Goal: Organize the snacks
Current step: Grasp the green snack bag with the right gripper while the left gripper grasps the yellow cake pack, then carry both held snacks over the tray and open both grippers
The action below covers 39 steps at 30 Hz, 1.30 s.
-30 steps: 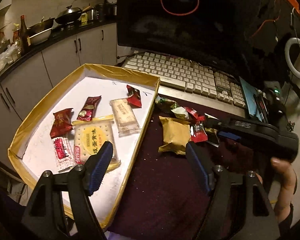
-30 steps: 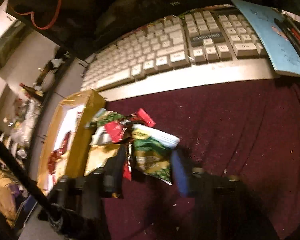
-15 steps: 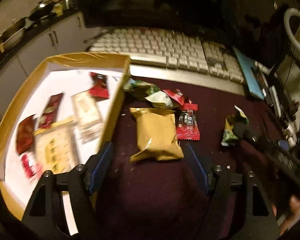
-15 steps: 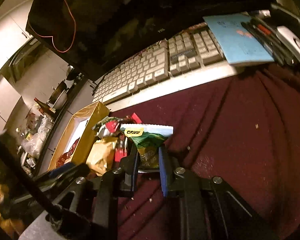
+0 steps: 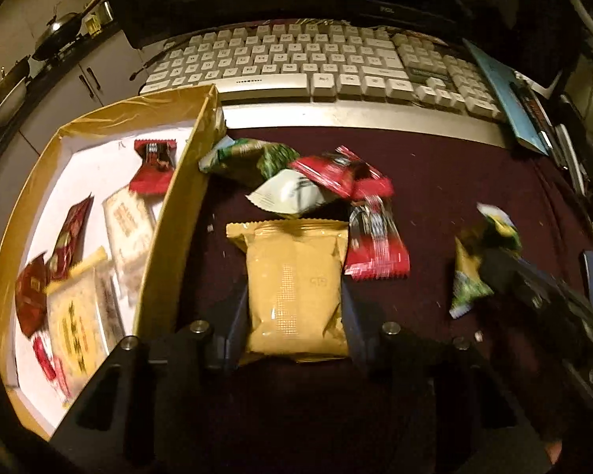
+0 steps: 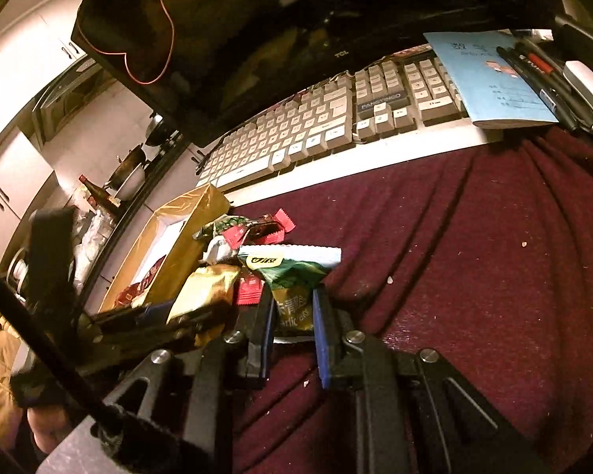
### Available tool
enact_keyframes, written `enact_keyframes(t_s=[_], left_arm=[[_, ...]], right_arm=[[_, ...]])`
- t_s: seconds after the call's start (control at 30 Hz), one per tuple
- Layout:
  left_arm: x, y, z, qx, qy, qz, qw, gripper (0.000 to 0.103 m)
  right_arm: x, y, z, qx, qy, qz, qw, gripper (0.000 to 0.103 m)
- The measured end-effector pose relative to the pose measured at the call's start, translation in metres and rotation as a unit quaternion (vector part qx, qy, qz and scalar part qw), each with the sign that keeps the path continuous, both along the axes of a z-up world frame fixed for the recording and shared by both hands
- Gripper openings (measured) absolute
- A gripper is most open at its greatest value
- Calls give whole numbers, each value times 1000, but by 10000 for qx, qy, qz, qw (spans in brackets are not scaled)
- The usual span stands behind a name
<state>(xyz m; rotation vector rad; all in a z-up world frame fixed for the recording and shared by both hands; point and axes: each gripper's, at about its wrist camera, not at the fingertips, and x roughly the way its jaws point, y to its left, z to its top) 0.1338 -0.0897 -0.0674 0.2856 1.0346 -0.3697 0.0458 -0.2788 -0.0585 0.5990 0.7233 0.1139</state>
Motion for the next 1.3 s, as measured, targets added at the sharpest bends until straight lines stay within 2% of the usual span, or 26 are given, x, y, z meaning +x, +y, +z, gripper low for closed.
enact_keyframes(t_s=[0.1,0.17,0.27,0.33,0.4,0.53,0.6,0.7,0.8,0.9,1.07,1.3], left_arm=[[-22,6,5,-301,25,-47,9995,45],[-35,16,8,-606,214,-41,9979,45],[-49,37,15,-1226,395,-66,9916,45],[-59,51,23,-1589,393,-11,9865,45],[-65,65,33,-1791,243,97,9835,45],[-73,93,54,-1967,-137,405,9795,45],[-74,107,60,-2037,-229,555,9772,45],[-78,130,71,-2113,-509,804,9728,45],[-76,160,76,-2342,-564,1017,9652,45],[-72,187,76,-2237,-739,1421,9614,45],[-62,220,69,-2080,-824,1942,9551,45],[-33,255,56,-1845,-893,2450,9476,45]], right_arm=[[1,0,0,12,-9,21,10000,16],[2,4,0,4,-6,41,10000,16],[2,5,1,-28,-84,78,9999,16],[2,8,2,-91,-121,119,9998,16],[1,11,4,-162,-178,163,9996,16],[-2,27,16,-421,-324,266,9982,16],[-2,36,22,-328,-378,431,9978,16],[-1,61,36,-203,-521,853,9948,16],[6,95,49,-140,-637,1368,9885,16],[19,123,52,71,-609,1825,9813,16],[45,168,44,29,-444,2259,9731,16],[61,205,35,-255,-94,2523,9673,16]])
